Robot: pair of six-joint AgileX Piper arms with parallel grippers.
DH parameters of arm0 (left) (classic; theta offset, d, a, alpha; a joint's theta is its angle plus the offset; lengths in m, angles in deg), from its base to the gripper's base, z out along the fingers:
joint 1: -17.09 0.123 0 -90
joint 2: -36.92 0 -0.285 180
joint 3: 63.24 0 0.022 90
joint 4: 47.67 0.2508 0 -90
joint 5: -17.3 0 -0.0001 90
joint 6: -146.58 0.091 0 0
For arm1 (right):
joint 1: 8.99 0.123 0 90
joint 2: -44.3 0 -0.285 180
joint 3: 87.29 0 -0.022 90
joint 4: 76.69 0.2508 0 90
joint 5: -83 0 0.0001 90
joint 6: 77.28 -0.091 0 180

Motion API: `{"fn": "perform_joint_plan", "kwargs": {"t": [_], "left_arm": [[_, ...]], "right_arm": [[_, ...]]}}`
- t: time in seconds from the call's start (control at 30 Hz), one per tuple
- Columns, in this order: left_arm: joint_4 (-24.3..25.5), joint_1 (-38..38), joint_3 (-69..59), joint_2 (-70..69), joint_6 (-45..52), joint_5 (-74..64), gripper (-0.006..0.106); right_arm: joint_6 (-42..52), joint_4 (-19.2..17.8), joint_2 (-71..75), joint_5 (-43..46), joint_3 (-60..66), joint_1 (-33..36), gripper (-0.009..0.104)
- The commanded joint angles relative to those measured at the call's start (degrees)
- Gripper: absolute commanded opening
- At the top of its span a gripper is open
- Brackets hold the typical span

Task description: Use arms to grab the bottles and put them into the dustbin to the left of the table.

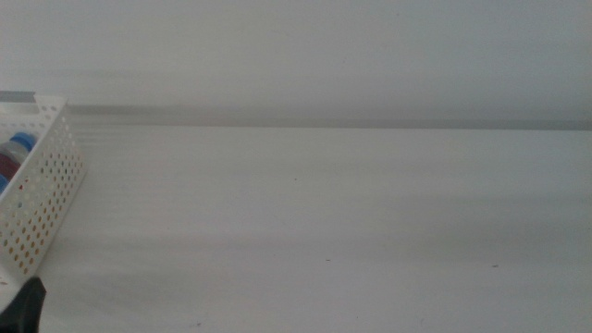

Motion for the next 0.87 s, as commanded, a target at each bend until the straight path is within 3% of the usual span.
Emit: {"fn": "perform_joint_plan", "kwargs": {"t": [0.0,0.27,0.83], "left_arm": [[-0.85,0.77,-2.74,-2.57,-0.53,0.89,0.094],[-1.13,0.91,-5.58,-4.94,-0.53,2.04,0.094],[-1.87,0.66,-7.84,-4.94,-0.23,3.93,0.094]], "right_arm": [[0.23,-0.24,3.48,1.97,2.25,-4.29,0.085],[0.23,0.02,18.64,2.44,11.01,-8.34,0.085],[0.08,0.01,18.25,-0.51,15.88,-8.34,0.085]]}}
